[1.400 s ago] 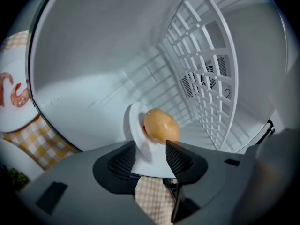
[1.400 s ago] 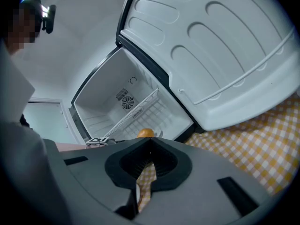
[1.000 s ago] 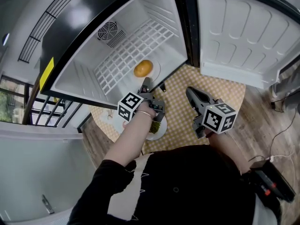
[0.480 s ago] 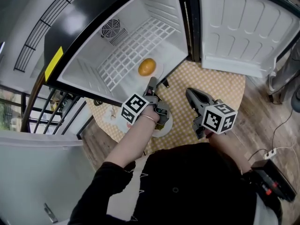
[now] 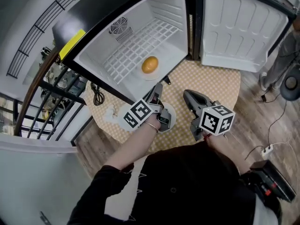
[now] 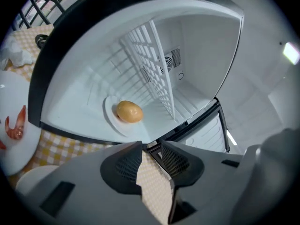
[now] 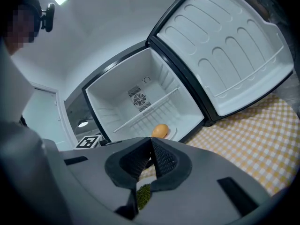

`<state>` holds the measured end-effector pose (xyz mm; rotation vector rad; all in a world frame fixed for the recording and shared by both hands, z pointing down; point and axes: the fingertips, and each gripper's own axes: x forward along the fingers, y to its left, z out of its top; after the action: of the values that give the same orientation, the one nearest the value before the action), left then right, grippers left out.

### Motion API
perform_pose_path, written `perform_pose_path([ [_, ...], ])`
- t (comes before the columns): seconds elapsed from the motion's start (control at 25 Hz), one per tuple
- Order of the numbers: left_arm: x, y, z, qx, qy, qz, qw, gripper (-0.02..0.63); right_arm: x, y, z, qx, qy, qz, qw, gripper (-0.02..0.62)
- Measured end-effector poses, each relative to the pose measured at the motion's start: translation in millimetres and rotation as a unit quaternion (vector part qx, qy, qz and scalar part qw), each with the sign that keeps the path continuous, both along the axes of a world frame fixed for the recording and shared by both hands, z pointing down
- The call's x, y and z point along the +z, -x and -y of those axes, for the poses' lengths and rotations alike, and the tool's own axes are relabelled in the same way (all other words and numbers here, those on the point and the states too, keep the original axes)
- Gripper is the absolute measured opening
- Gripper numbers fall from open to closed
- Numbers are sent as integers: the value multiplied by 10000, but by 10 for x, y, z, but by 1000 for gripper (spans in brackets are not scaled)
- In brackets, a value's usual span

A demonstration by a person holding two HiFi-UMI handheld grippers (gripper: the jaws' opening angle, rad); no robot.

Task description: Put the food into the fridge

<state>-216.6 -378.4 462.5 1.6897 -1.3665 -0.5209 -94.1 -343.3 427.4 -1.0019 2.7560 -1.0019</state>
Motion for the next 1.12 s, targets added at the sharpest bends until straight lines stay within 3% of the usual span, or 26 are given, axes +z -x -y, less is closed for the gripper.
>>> perform_pose_path([
  [0.24,-105,-167,-222,488,-461,397,9970,69,-35,-28,-190,-98,-48,-239,9997,15],
  [0.56,-186,-518,-577,1035,-746,1682,9775,25,-64,-139,-324,-511,-34,-272,9983,15],
  [0.88,-238,-971,-984,965,-787,2151,9686,25,-4,-479,-620,-920,-13,-532,9943,15],
  [1.12,-149,-1314,-1328,873,-689,2357,9654,25,125,-875,-895,-952,114,-546,9939,15],
])
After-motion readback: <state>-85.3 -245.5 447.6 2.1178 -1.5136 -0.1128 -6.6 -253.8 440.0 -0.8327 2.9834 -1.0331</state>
